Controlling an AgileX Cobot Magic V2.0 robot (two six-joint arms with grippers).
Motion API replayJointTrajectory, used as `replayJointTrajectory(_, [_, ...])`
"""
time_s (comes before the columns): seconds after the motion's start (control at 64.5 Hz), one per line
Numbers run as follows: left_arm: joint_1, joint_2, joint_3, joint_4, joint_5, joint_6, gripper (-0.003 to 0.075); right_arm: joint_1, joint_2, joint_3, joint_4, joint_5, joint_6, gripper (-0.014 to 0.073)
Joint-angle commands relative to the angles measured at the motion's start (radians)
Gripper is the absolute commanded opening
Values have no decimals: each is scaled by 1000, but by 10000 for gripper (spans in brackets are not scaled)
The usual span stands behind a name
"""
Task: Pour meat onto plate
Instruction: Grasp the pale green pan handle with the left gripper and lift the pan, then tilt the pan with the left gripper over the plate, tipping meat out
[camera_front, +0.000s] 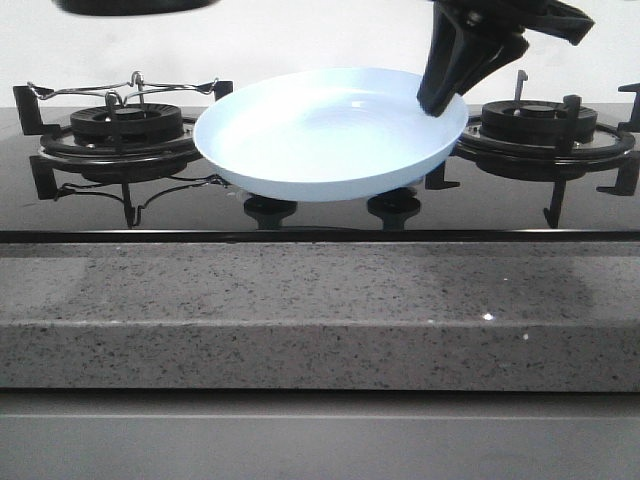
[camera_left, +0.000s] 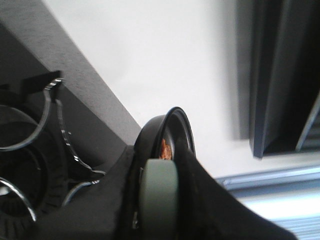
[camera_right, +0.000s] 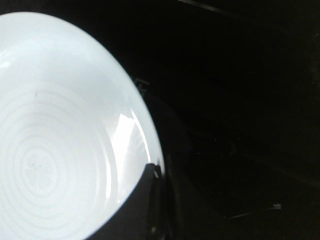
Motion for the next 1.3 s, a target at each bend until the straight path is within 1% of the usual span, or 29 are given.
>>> replayJointTrajectory(0.0, [-35, -112, -35, -10, 64, 24, -20, -2, -45, -24, 19, -44, -10, -71])
replayJointTrajectory(0.078, [-69, -151, -35, 34, 54, 32, -20, -2, -45, -24, 19, -44, -10, -71])
replayJointTrajectory(0.186, [-133, -210, -35, 93, 6, 53, -20, -2, -45, -24, 19, -44, -10, -71])
replayJointTrajectory(0.357, [-239, -298, -35, 250, -160, 57, -20, -2, -45, -24, 19, -44, -10, -71])
replayJointTrajectory(0.512, [-338, -374, -35, 373, -272, 58, -20, -2, -45, -24, 19, -44, -10, -71])
replayJointTrajectory(0.574, [-380, -397, -37, 450, -318, 58, -20, -2, -45, -24, 19, -44, -10, -71])
replayJointTrajectory(0.667, [-473, -433, -53, 607, -386, 58, -20, -2, -45, -24, 19, -45, -10, -71])
replayJointTrajectory(0.775, [-573, -450, -82, 747, -445, 54, -20, -2, -45, -24, 19, -45, -10, -71])
replayJointTrajectory(0.93, [-714, -452, -122, 900, -528, 49, -20, -2, -45, -24, 19, -45, -10, -71])
replayJointTrajectory(1.116, [-823, -452, -143, 1088, -585, 47, -20, -2, -45, -24, 19, -44, -10, -71])
replayJointTrajectory(1.287, [-878, -452, -156, 1223, -591, 47, -20, -2, -45, -24, 19, -45, -10, -71])
